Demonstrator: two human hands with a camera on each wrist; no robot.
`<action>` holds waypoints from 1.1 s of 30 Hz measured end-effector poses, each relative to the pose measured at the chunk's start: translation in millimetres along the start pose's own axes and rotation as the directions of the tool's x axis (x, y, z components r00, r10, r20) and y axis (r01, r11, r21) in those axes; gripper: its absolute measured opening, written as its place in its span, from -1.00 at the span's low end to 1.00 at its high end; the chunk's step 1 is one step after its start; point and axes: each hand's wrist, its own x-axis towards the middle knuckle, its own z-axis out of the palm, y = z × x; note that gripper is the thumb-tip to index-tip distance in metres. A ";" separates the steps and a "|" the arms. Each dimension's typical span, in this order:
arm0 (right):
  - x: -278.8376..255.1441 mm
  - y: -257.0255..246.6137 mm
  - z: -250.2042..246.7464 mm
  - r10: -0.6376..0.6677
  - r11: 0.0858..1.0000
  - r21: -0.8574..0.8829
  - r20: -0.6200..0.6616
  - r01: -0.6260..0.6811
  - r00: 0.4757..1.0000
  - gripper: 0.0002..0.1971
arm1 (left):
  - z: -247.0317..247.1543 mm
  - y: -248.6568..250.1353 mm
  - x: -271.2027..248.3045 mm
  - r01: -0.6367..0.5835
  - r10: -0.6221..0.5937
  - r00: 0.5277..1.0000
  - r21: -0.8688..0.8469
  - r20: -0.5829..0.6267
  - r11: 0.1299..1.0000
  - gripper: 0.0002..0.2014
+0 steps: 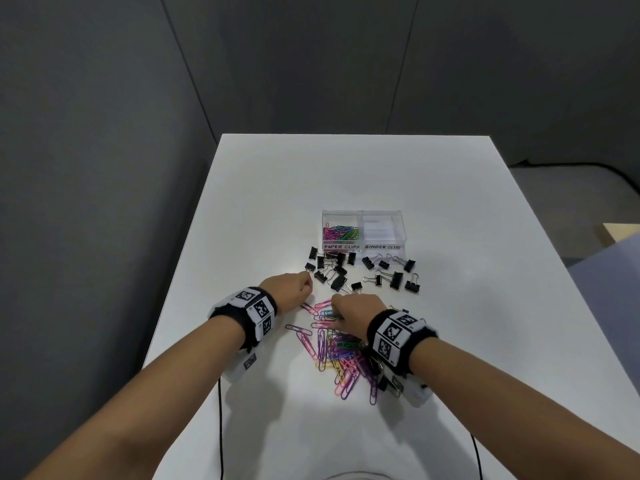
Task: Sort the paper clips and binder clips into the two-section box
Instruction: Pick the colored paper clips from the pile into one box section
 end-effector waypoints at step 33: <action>53.1 60.0 -106.7 0.158 0.940 0.341 -0.347 -0.033 0.924 -0.74 | -52.3 6.5 12.8 -0.154 0.133 0.980 -0.144 -0.147 0.977 -0.74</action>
